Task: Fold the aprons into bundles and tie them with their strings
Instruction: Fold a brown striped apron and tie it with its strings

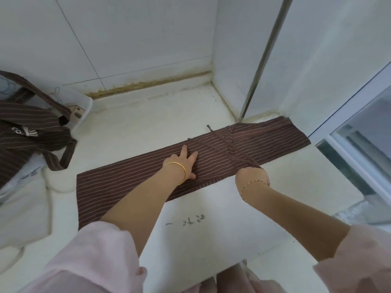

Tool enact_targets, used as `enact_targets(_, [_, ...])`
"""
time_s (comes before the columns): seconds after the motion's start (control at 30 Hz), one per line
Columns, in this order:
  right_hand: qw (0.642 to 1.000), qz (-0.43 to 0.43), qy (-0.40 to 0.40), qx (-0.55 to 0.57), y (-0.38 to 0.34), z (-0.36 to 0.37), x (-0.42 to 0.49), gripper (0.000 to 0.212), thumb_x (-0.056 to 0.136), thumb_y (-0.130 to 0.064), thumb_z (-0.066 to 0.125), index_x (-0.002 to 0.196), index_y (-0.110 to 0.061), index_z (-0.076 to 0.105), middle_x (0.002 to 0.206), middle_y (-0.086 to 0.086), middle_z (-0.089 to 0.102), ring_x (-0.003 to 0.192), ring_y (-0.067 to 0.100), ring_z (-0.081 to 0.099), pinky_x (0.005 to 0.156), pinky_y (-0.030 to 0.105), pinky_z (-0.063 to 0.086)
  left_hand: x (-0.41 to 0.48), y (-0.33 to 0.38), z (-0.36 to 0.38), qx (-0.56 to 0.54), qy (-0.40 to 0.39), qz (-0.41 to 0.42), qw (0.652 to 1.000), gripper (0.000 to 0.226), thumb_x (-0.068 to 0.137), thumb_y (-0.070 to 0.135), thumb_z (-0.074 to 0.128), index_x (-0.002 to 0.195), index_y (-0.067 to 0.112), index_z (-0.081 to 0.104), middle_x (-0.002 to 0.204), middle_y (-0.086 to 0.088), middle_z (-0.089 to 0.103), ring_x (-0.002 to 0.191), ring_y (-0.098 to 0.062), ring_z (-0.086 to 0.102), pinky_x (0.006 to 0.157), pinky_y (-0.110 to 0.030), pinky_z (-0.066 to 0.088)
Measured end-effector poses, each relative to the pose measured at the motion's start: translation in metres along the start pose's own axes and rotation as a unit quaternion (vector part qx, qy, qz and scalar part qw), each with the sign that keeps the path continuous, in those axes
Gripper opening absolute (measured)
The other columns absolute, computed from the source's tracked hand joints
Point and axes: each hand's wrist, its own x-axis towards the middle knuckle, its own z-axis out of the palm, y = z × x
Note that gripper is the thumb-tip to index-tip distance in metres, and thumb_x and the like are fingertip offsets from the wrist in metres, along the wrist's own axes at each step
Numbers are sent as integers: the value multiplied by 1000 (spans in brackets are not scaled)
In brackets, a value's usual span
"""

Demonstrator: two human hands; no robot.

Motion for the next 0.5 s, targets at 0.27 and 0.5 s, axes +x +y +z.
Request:
enact_targets(0.27, [976,-106,-164,-100,11,6,-21,35,89,-9,54,123,-13,58,120,2,61,104,32,63,86,39,53,1,-3,-20,1,54,-30,998,62,88,27,62,138,13,29,142,-17,23,117,-35,48,87,-40,46])
enact_targets(0.5, [991,-49,75,104,7,-25,5,28,92,-11,50,120,-14,57,115,3,61,103,25,61,82,31,47,-5,22,-13,-59,61,123,989,36,89,41,56,108,12,47,110,-8,51,93,-25,54,84,-38,50])
